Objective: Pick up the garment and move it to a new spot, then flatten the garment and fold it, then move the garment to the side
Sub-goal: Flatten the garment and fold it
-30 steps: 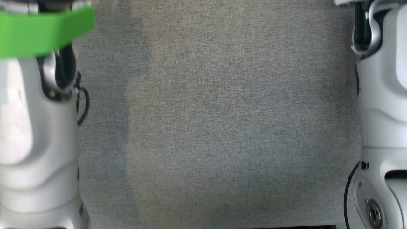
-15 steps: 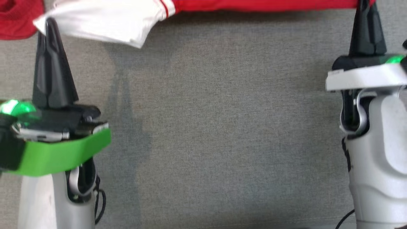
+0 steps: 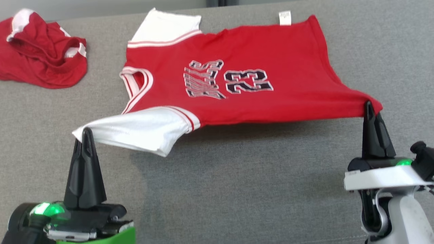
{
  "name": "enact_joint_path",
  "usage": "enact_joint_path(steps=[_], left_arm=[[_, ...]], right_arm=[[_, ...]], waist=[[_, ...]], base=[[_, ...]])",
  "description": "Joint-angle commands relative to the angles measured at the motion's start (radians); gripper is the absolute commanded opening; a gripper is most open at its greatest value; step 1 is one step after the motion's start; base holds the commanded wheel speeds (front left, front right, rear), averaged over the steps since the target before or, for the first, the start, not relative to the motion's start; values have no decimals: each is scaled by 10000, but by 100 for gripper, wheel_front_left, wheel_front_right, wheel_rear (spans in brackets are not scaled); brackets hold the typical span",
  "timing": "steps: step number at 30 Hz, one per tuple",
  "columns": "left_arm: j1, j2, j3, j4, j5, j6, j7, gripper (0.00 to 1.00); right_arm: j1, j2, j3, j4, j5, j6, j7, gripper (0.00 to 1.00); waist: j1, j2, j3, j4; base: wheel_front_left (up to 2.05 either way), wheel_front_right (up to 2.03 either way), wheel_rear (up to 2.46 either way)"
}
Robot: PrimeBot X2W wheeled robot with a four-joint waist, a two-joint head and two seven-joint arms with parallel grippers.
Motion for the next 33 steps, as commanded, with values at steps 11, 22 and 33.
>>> enact_joint_path(steps=[11,22,33], left_arm=[[1414,65,-445,1270,-433,13,242,0],[-9,93,-555,3110,-672,-181,121,0],[-3443,139,-767,5688,-4,-313,-7,0]], right_arm=[[1584,-16,654,738,-173,-15,33,0],[550,-17,657,2503,139,-15,-17,0],[-1149,-16,309,3293,-45,-15,-28,0]], waist=[[1,-1,-1063,-176],[1,-1,-484,-5],[1,-1,366,-154]], base=[[0,0,0],[0,0,0],[0,0,0]])
